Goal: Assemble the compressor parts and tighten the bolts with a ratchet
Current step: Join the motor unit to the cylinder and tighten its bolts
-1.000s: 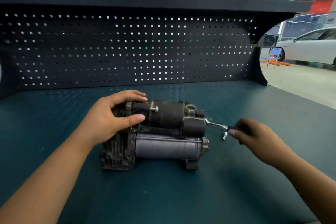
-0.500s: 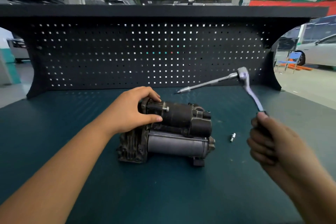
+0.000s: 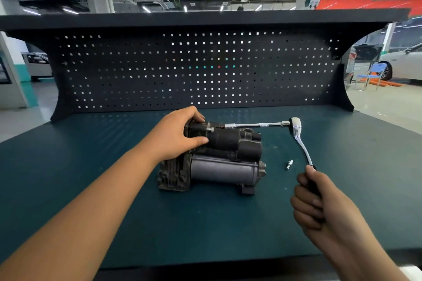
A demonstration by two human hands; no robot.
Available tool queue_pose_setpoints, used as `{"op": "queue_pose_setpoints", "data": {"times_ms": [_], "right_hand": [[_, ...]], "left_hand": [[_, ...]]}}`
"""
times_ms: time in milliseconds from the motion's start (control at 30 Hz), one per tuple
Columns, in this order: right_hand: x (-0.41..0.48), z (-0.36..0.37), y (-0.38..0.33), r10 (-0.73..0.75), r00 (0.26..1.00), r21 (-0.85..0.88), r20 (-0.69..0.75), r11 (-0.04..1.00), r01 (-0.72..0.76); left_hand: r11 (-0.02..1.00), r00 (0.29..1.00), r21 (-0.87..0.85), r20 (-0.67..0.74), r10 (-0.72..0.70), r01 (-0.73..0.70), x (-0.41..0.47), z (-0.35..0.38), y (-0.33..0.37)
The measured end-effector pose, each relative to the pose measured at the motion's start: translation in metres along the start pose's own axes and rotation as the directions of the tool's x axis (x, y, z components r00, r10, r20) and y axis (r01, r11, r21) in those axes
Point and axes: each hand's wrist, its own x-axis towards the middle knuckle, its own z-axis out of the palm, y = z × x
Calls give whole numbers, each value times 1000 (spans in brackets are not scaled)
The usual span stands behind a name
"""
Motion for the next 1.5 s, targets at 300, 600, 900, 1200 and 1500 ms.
{"op": "queue_pose_setpoints", "data": {"times_ms": [300, 600, 900, 1200, 1500], "right_hand": [[-2, 2, 3, 65, 998, 16, -7, 998, -65], [-9, 9, -4, 182, 983, 114, 14, 977, -183], [-24, 18, -15, 199, 979, 67, 45, 977, -202], [-29, 22, -28, 351, 926, 68, 141, 929, -363], [-33, 31, -60, 375, 830, 71, 413, 895, -440]], "left_hand": [[999, 997, -23, -72, -31, 30, -6, 10, 1], [999, 994, -25, -110, -24, 21, -7, 14, 2], [998, 993, -49, -113, -43, 37, -7, 15, 2], [956, 994, 291, -106, -14, 45, -6, 12, 22], [778, 889, 508, -50, 455, -369, 9, 90, 110]]}}
